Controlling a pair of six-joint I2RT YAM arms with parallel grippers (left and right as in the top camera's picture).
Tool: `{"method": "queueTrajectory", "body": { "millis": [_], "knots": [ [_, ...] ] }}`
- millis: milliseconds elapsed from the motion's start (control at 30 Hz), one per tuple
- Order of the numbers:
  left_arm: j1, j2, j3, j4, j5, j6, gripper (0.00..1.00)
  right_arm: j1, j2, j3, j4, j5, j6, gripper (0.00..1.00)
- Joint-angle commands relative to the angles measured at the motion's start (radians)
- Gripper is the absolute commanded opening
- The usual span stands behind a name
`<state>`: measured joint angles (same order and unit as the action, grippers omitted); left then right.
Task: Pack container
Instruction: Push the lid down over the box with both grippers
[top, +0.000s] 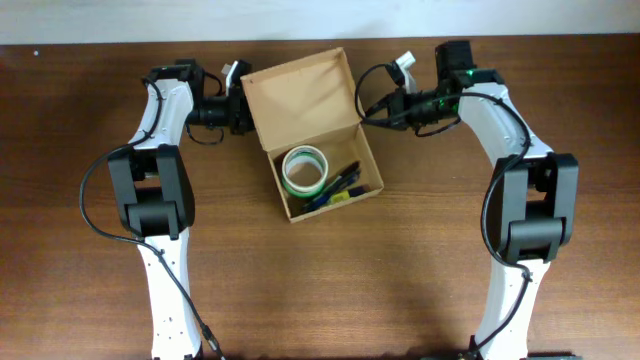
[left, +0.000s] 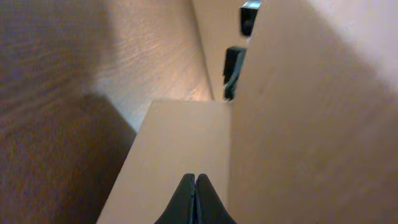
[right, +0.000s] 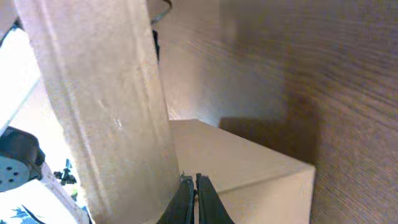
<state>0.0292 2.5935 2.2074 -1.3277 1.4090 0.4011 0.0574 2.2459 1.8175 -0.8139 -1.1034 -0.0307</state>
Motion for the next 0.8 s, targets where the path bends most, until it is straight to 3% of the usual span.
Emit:
{"method": "queueTrajectory", "body": {
  "millis": [0,300,767],
  "knots": [
    [-0.024,-0.112,0.002,-0.066,-0.073,0.123,0.02,-0.005,-0.032,0.028,-0.001,-0.071,-0.018,0.04],
    [-0.042,-0.251,0.002,-0.087,-0.184,0.156,0.02,-0.006,-0.033,0.028,-0.004,-0.044,-0.017,0.04],
    [-0.048,-0.259,0.002,-0.142,-0.228,0.144,0.02,-0.031,-0.035,0.042,0.002,0.009,-0.017,0.04]
  ]
}}
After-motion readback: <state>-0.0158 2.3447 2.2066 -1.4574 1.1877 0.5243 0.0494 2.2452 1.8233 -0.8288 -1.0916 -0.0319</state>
